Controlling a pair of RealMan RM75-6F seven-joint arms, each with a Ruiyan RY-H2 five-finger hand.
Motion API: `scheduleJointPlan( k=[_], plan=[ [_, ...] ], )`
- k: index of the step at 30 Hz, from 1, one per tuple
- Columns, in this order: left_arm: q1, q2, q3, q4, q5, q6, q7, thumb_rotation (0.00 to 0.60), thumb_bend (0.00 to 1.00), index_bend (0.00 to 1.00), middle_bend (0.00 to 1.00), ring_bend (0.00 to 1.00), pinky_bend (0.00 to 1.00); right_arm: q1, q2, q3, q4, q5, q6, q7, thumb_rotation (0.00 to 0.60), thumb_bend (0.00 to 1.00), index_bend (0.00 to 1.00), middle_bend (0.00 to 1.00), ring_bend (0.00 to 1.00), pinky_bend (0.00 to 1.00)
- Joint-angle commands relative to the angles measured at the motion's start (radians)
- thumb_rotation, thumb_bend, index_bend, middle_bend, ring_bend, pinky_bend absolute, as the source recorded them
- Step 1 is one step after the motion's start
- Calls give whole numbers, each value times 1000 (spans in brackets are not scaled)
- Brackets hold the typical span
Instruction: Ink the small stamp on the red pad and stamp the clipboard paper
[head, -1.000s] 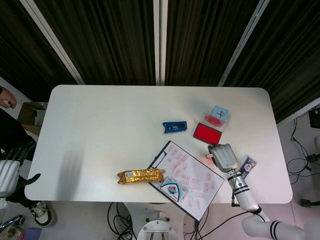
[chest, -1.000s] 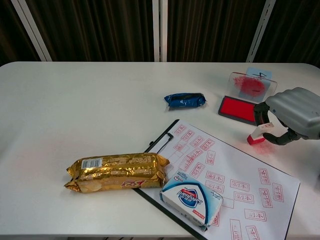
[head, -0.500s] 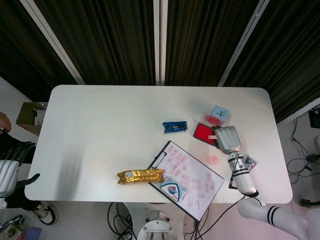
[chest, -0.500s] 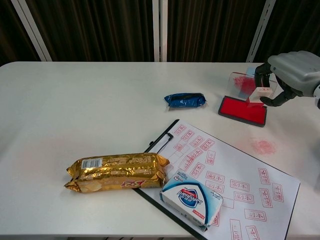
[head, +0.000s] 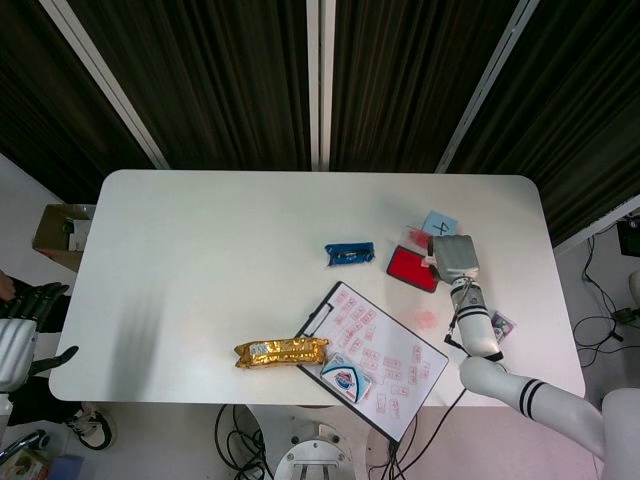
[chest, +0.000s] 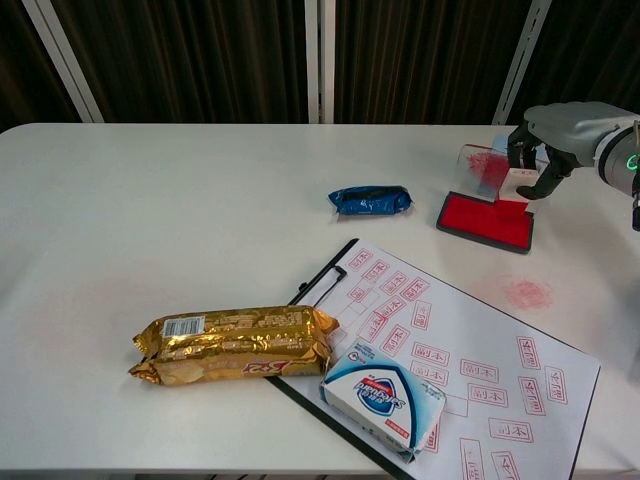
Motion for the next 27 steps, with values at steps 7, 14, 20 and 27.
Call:
scheduleJointPlan(
  k=[7,14,20,27],
  plan=[
    [-2,-1,-2,7,-5,-5,-5,600,0,176,171,155,253,78,-31,-27,38,116,-21,-28,600,377,833,723,740,907],
    [-4,0,-3,7,-6,-7,-4,600,0,176,170,155,253,103,-53,-48,76,137,-29,-3,600,380,842,728,740,907],
    [-3,0,-3,10,-10,-8,-7,600,0,176,171,155,253,114,-72,-72,116,145,-32,9,600,382,852,736,740,907],
    [0,-2,-2,14,-12,-6,-10,600,0,176,171,155,253,118,-90,-93,153,131,-34,34,600,385,866,742,740,907]
  ],
)
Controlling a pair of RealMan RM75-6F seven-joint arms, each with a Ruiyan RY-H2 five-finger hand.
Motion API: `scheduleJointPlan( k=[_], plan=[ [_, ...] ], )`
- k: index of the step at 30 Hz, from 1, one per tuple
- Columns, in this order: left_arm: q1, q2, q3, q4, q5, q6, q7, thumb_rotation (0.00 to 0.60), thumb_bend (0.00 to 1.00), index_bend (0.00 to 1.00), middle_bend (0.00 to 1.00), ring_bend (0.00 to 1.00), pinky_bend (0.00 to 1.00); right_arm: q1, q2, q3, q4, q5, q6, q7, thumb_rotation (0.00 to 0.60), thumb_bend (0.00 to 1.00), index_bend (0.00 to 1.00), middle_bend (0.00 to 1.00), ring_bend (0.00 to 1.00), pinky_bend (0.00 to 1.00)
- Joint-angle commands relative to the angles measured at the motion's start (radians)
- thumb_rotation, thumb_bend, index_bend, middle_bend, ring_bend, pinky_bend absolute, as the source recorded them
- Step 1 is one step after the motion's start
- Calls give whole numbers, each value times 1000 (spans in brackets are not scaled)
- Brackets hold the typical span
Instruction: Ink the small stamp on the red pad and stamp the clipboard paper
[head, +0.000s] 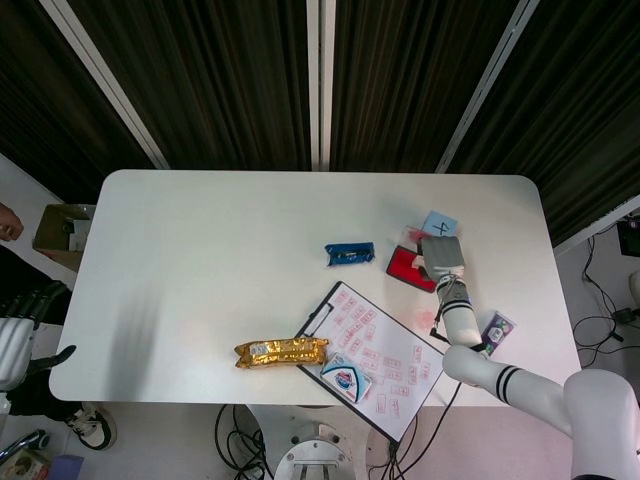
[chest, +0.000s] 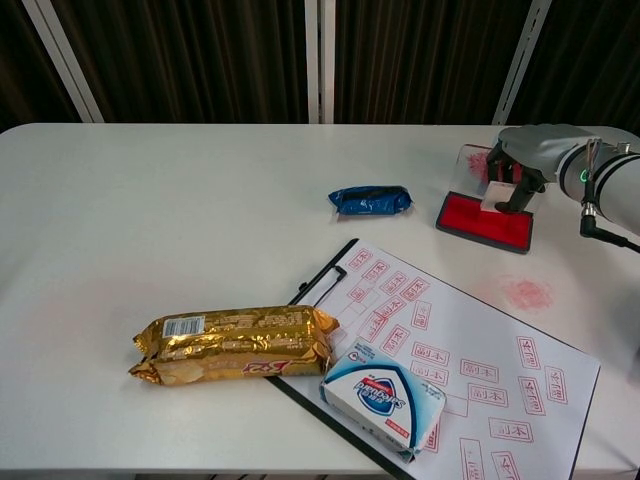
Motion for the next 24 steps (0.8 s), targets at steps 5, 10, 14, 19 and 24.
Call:
scheduleJointPlan(
  k=[5,10,14,19,24],
  plan=[
    [1,2,-1,-2,0,3,0,600,0,175,170,155,253,3,-6,-10,14,-16,4,21,600,387,873,747,740,907],
    [2,2,0,-3,1,4,2,600,0,176,171,156,253,3,-12,-21,23,-31,9,30,600,389,877,750,740,907],
    [3,4,-1,-5,0,6,3,600,0,176,171,155,253,1,-17,-26,31,-44,12,41,600,390,878,751,740,907],
    [4,7,-2,-7,0,8,3,600,0,176,171,155,253,-1,-15,-25,31,-58,18,56,600,391,879,751,740,907],
    [4,7,-3,-7,0,8,1,600,0,175,170,156,253,-7,6,-17,-10,-82,40,78,600,390,879,752,740,907]
  ],
)
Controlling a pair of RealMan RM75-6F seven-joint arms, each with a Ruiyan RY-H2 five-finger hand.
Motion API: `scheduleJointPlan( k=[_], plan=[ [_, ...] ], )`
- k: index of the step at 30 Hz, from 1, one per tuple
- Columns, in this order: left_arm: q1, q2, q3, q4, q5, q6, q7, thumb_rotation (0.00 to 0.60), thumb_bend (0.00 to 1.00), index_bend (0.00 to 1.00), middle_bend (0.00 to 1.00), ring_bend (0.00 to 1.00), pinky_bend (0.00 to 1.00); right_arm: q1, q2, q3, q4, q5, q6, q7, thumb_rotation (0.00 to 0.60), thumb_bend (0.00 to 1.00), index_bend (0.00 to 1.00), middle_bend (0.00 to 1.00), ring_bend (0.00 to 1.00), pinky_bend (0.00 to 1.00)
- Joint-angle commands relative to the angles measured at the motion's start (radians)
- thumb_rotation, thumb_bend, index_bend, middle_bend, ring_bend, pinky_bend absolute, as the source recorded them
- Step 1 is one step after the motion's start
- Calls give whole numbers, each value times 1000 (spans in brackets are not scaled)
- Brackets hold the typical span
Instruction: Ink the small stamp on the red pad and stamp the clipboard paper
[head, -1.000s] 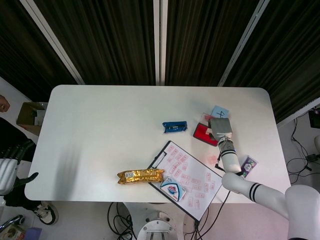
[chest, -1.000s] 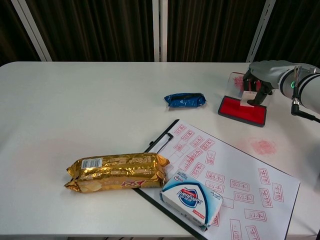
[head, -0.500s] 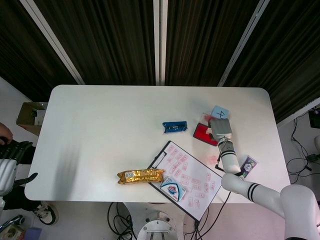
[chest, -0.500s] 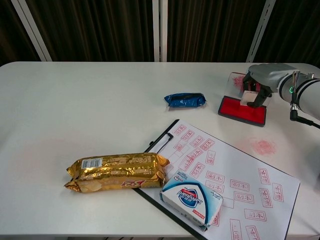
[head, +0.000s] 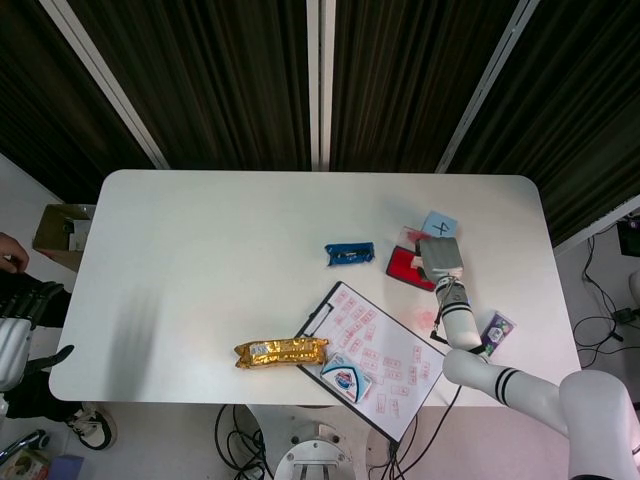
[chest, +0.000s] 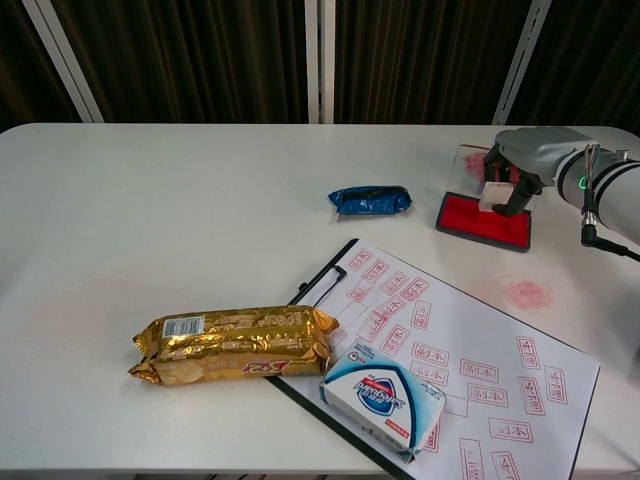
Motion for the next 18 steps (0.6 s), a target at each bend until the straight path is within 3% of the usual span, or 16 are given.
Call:
scheduleJointPlan(
  k=[1,11,18],
  plan=[
    [0,0,0,0,0,0,-1,600,0,176,170,155,253,-7,23,7,-41,-22,24,16,600,390,879,752,740,907],
    [-2,-2,0,-3,11,6,-1,600,0,176,171,155,253,-74,188,16,-320,-133,155,81,600,390,879,752,740,907],
    [1,-1,1,-14,15,13,10,600,0,176,171,155,253,-113,286,-24,-495,-251,194,117,600,390,880,753,740,907]
  ],
)
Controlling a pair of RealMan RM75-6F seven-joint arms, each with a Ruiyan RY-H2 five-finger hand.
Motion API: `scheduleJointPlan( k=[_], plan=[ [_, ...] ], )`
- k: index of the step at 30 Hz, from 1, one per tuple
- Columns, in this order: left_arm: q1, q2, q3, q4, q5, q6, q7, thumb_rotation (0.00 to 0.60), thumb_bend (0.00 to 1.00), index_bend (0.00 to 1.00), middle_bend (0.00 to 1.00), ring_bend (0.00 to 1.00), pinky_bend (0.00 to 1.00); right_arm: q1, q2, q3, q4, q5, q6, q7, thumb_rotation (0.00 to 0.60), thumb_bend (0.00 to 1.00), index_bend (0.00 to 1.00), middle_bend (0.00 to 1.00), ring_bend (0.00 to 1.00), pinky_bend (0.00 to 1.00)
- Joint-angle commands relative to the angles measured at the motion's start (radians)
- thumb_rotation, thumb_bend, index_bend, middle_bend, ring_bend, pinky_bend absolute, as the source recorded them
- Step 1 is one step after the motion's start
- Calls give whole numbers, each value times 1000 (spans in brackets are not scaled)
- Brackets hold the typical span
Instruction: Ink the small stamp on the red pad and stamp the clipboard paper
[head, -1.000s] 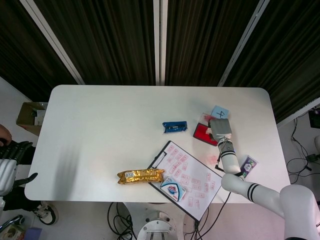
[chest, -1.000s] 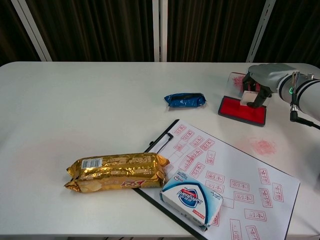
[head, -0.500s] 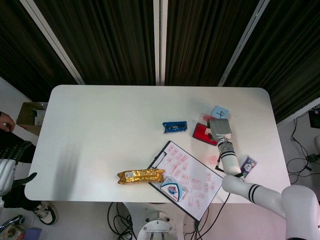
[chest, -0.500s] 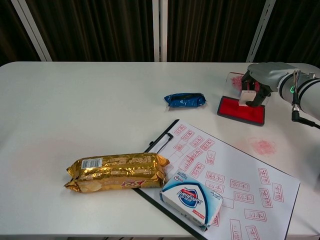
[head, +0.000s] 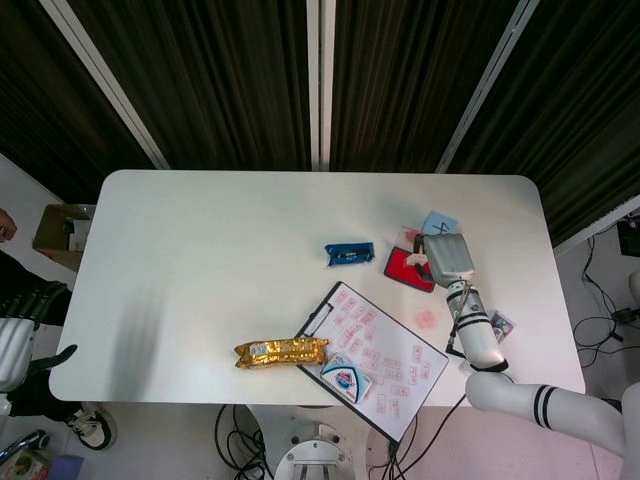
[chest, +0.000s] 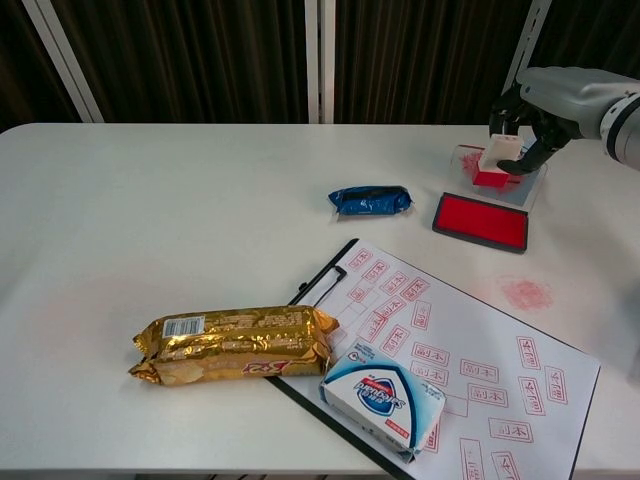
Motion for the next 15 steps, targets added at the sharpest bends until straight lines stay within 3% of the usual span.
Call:
scheduleJointPlan(
  k=[1,7,15],
  plan=[
    [2,0,1,-3,0,1,3,600,0,176,171,155,253,-27,64,-36,-90,-94,19,30,600,390,880,753,740,907],
    [3,-2,4,-8,2,0,10,600,0,176,171,156,254,-38,130,-130,-161,-301,-9,74,600,390,886,756,740,907],
    [4,2,5,-11,-1,-2,13,600,0,175,170,155,254,-33,174,-270,-88,-664,-20,183,600,389,890,757,740,907]
  ],
)
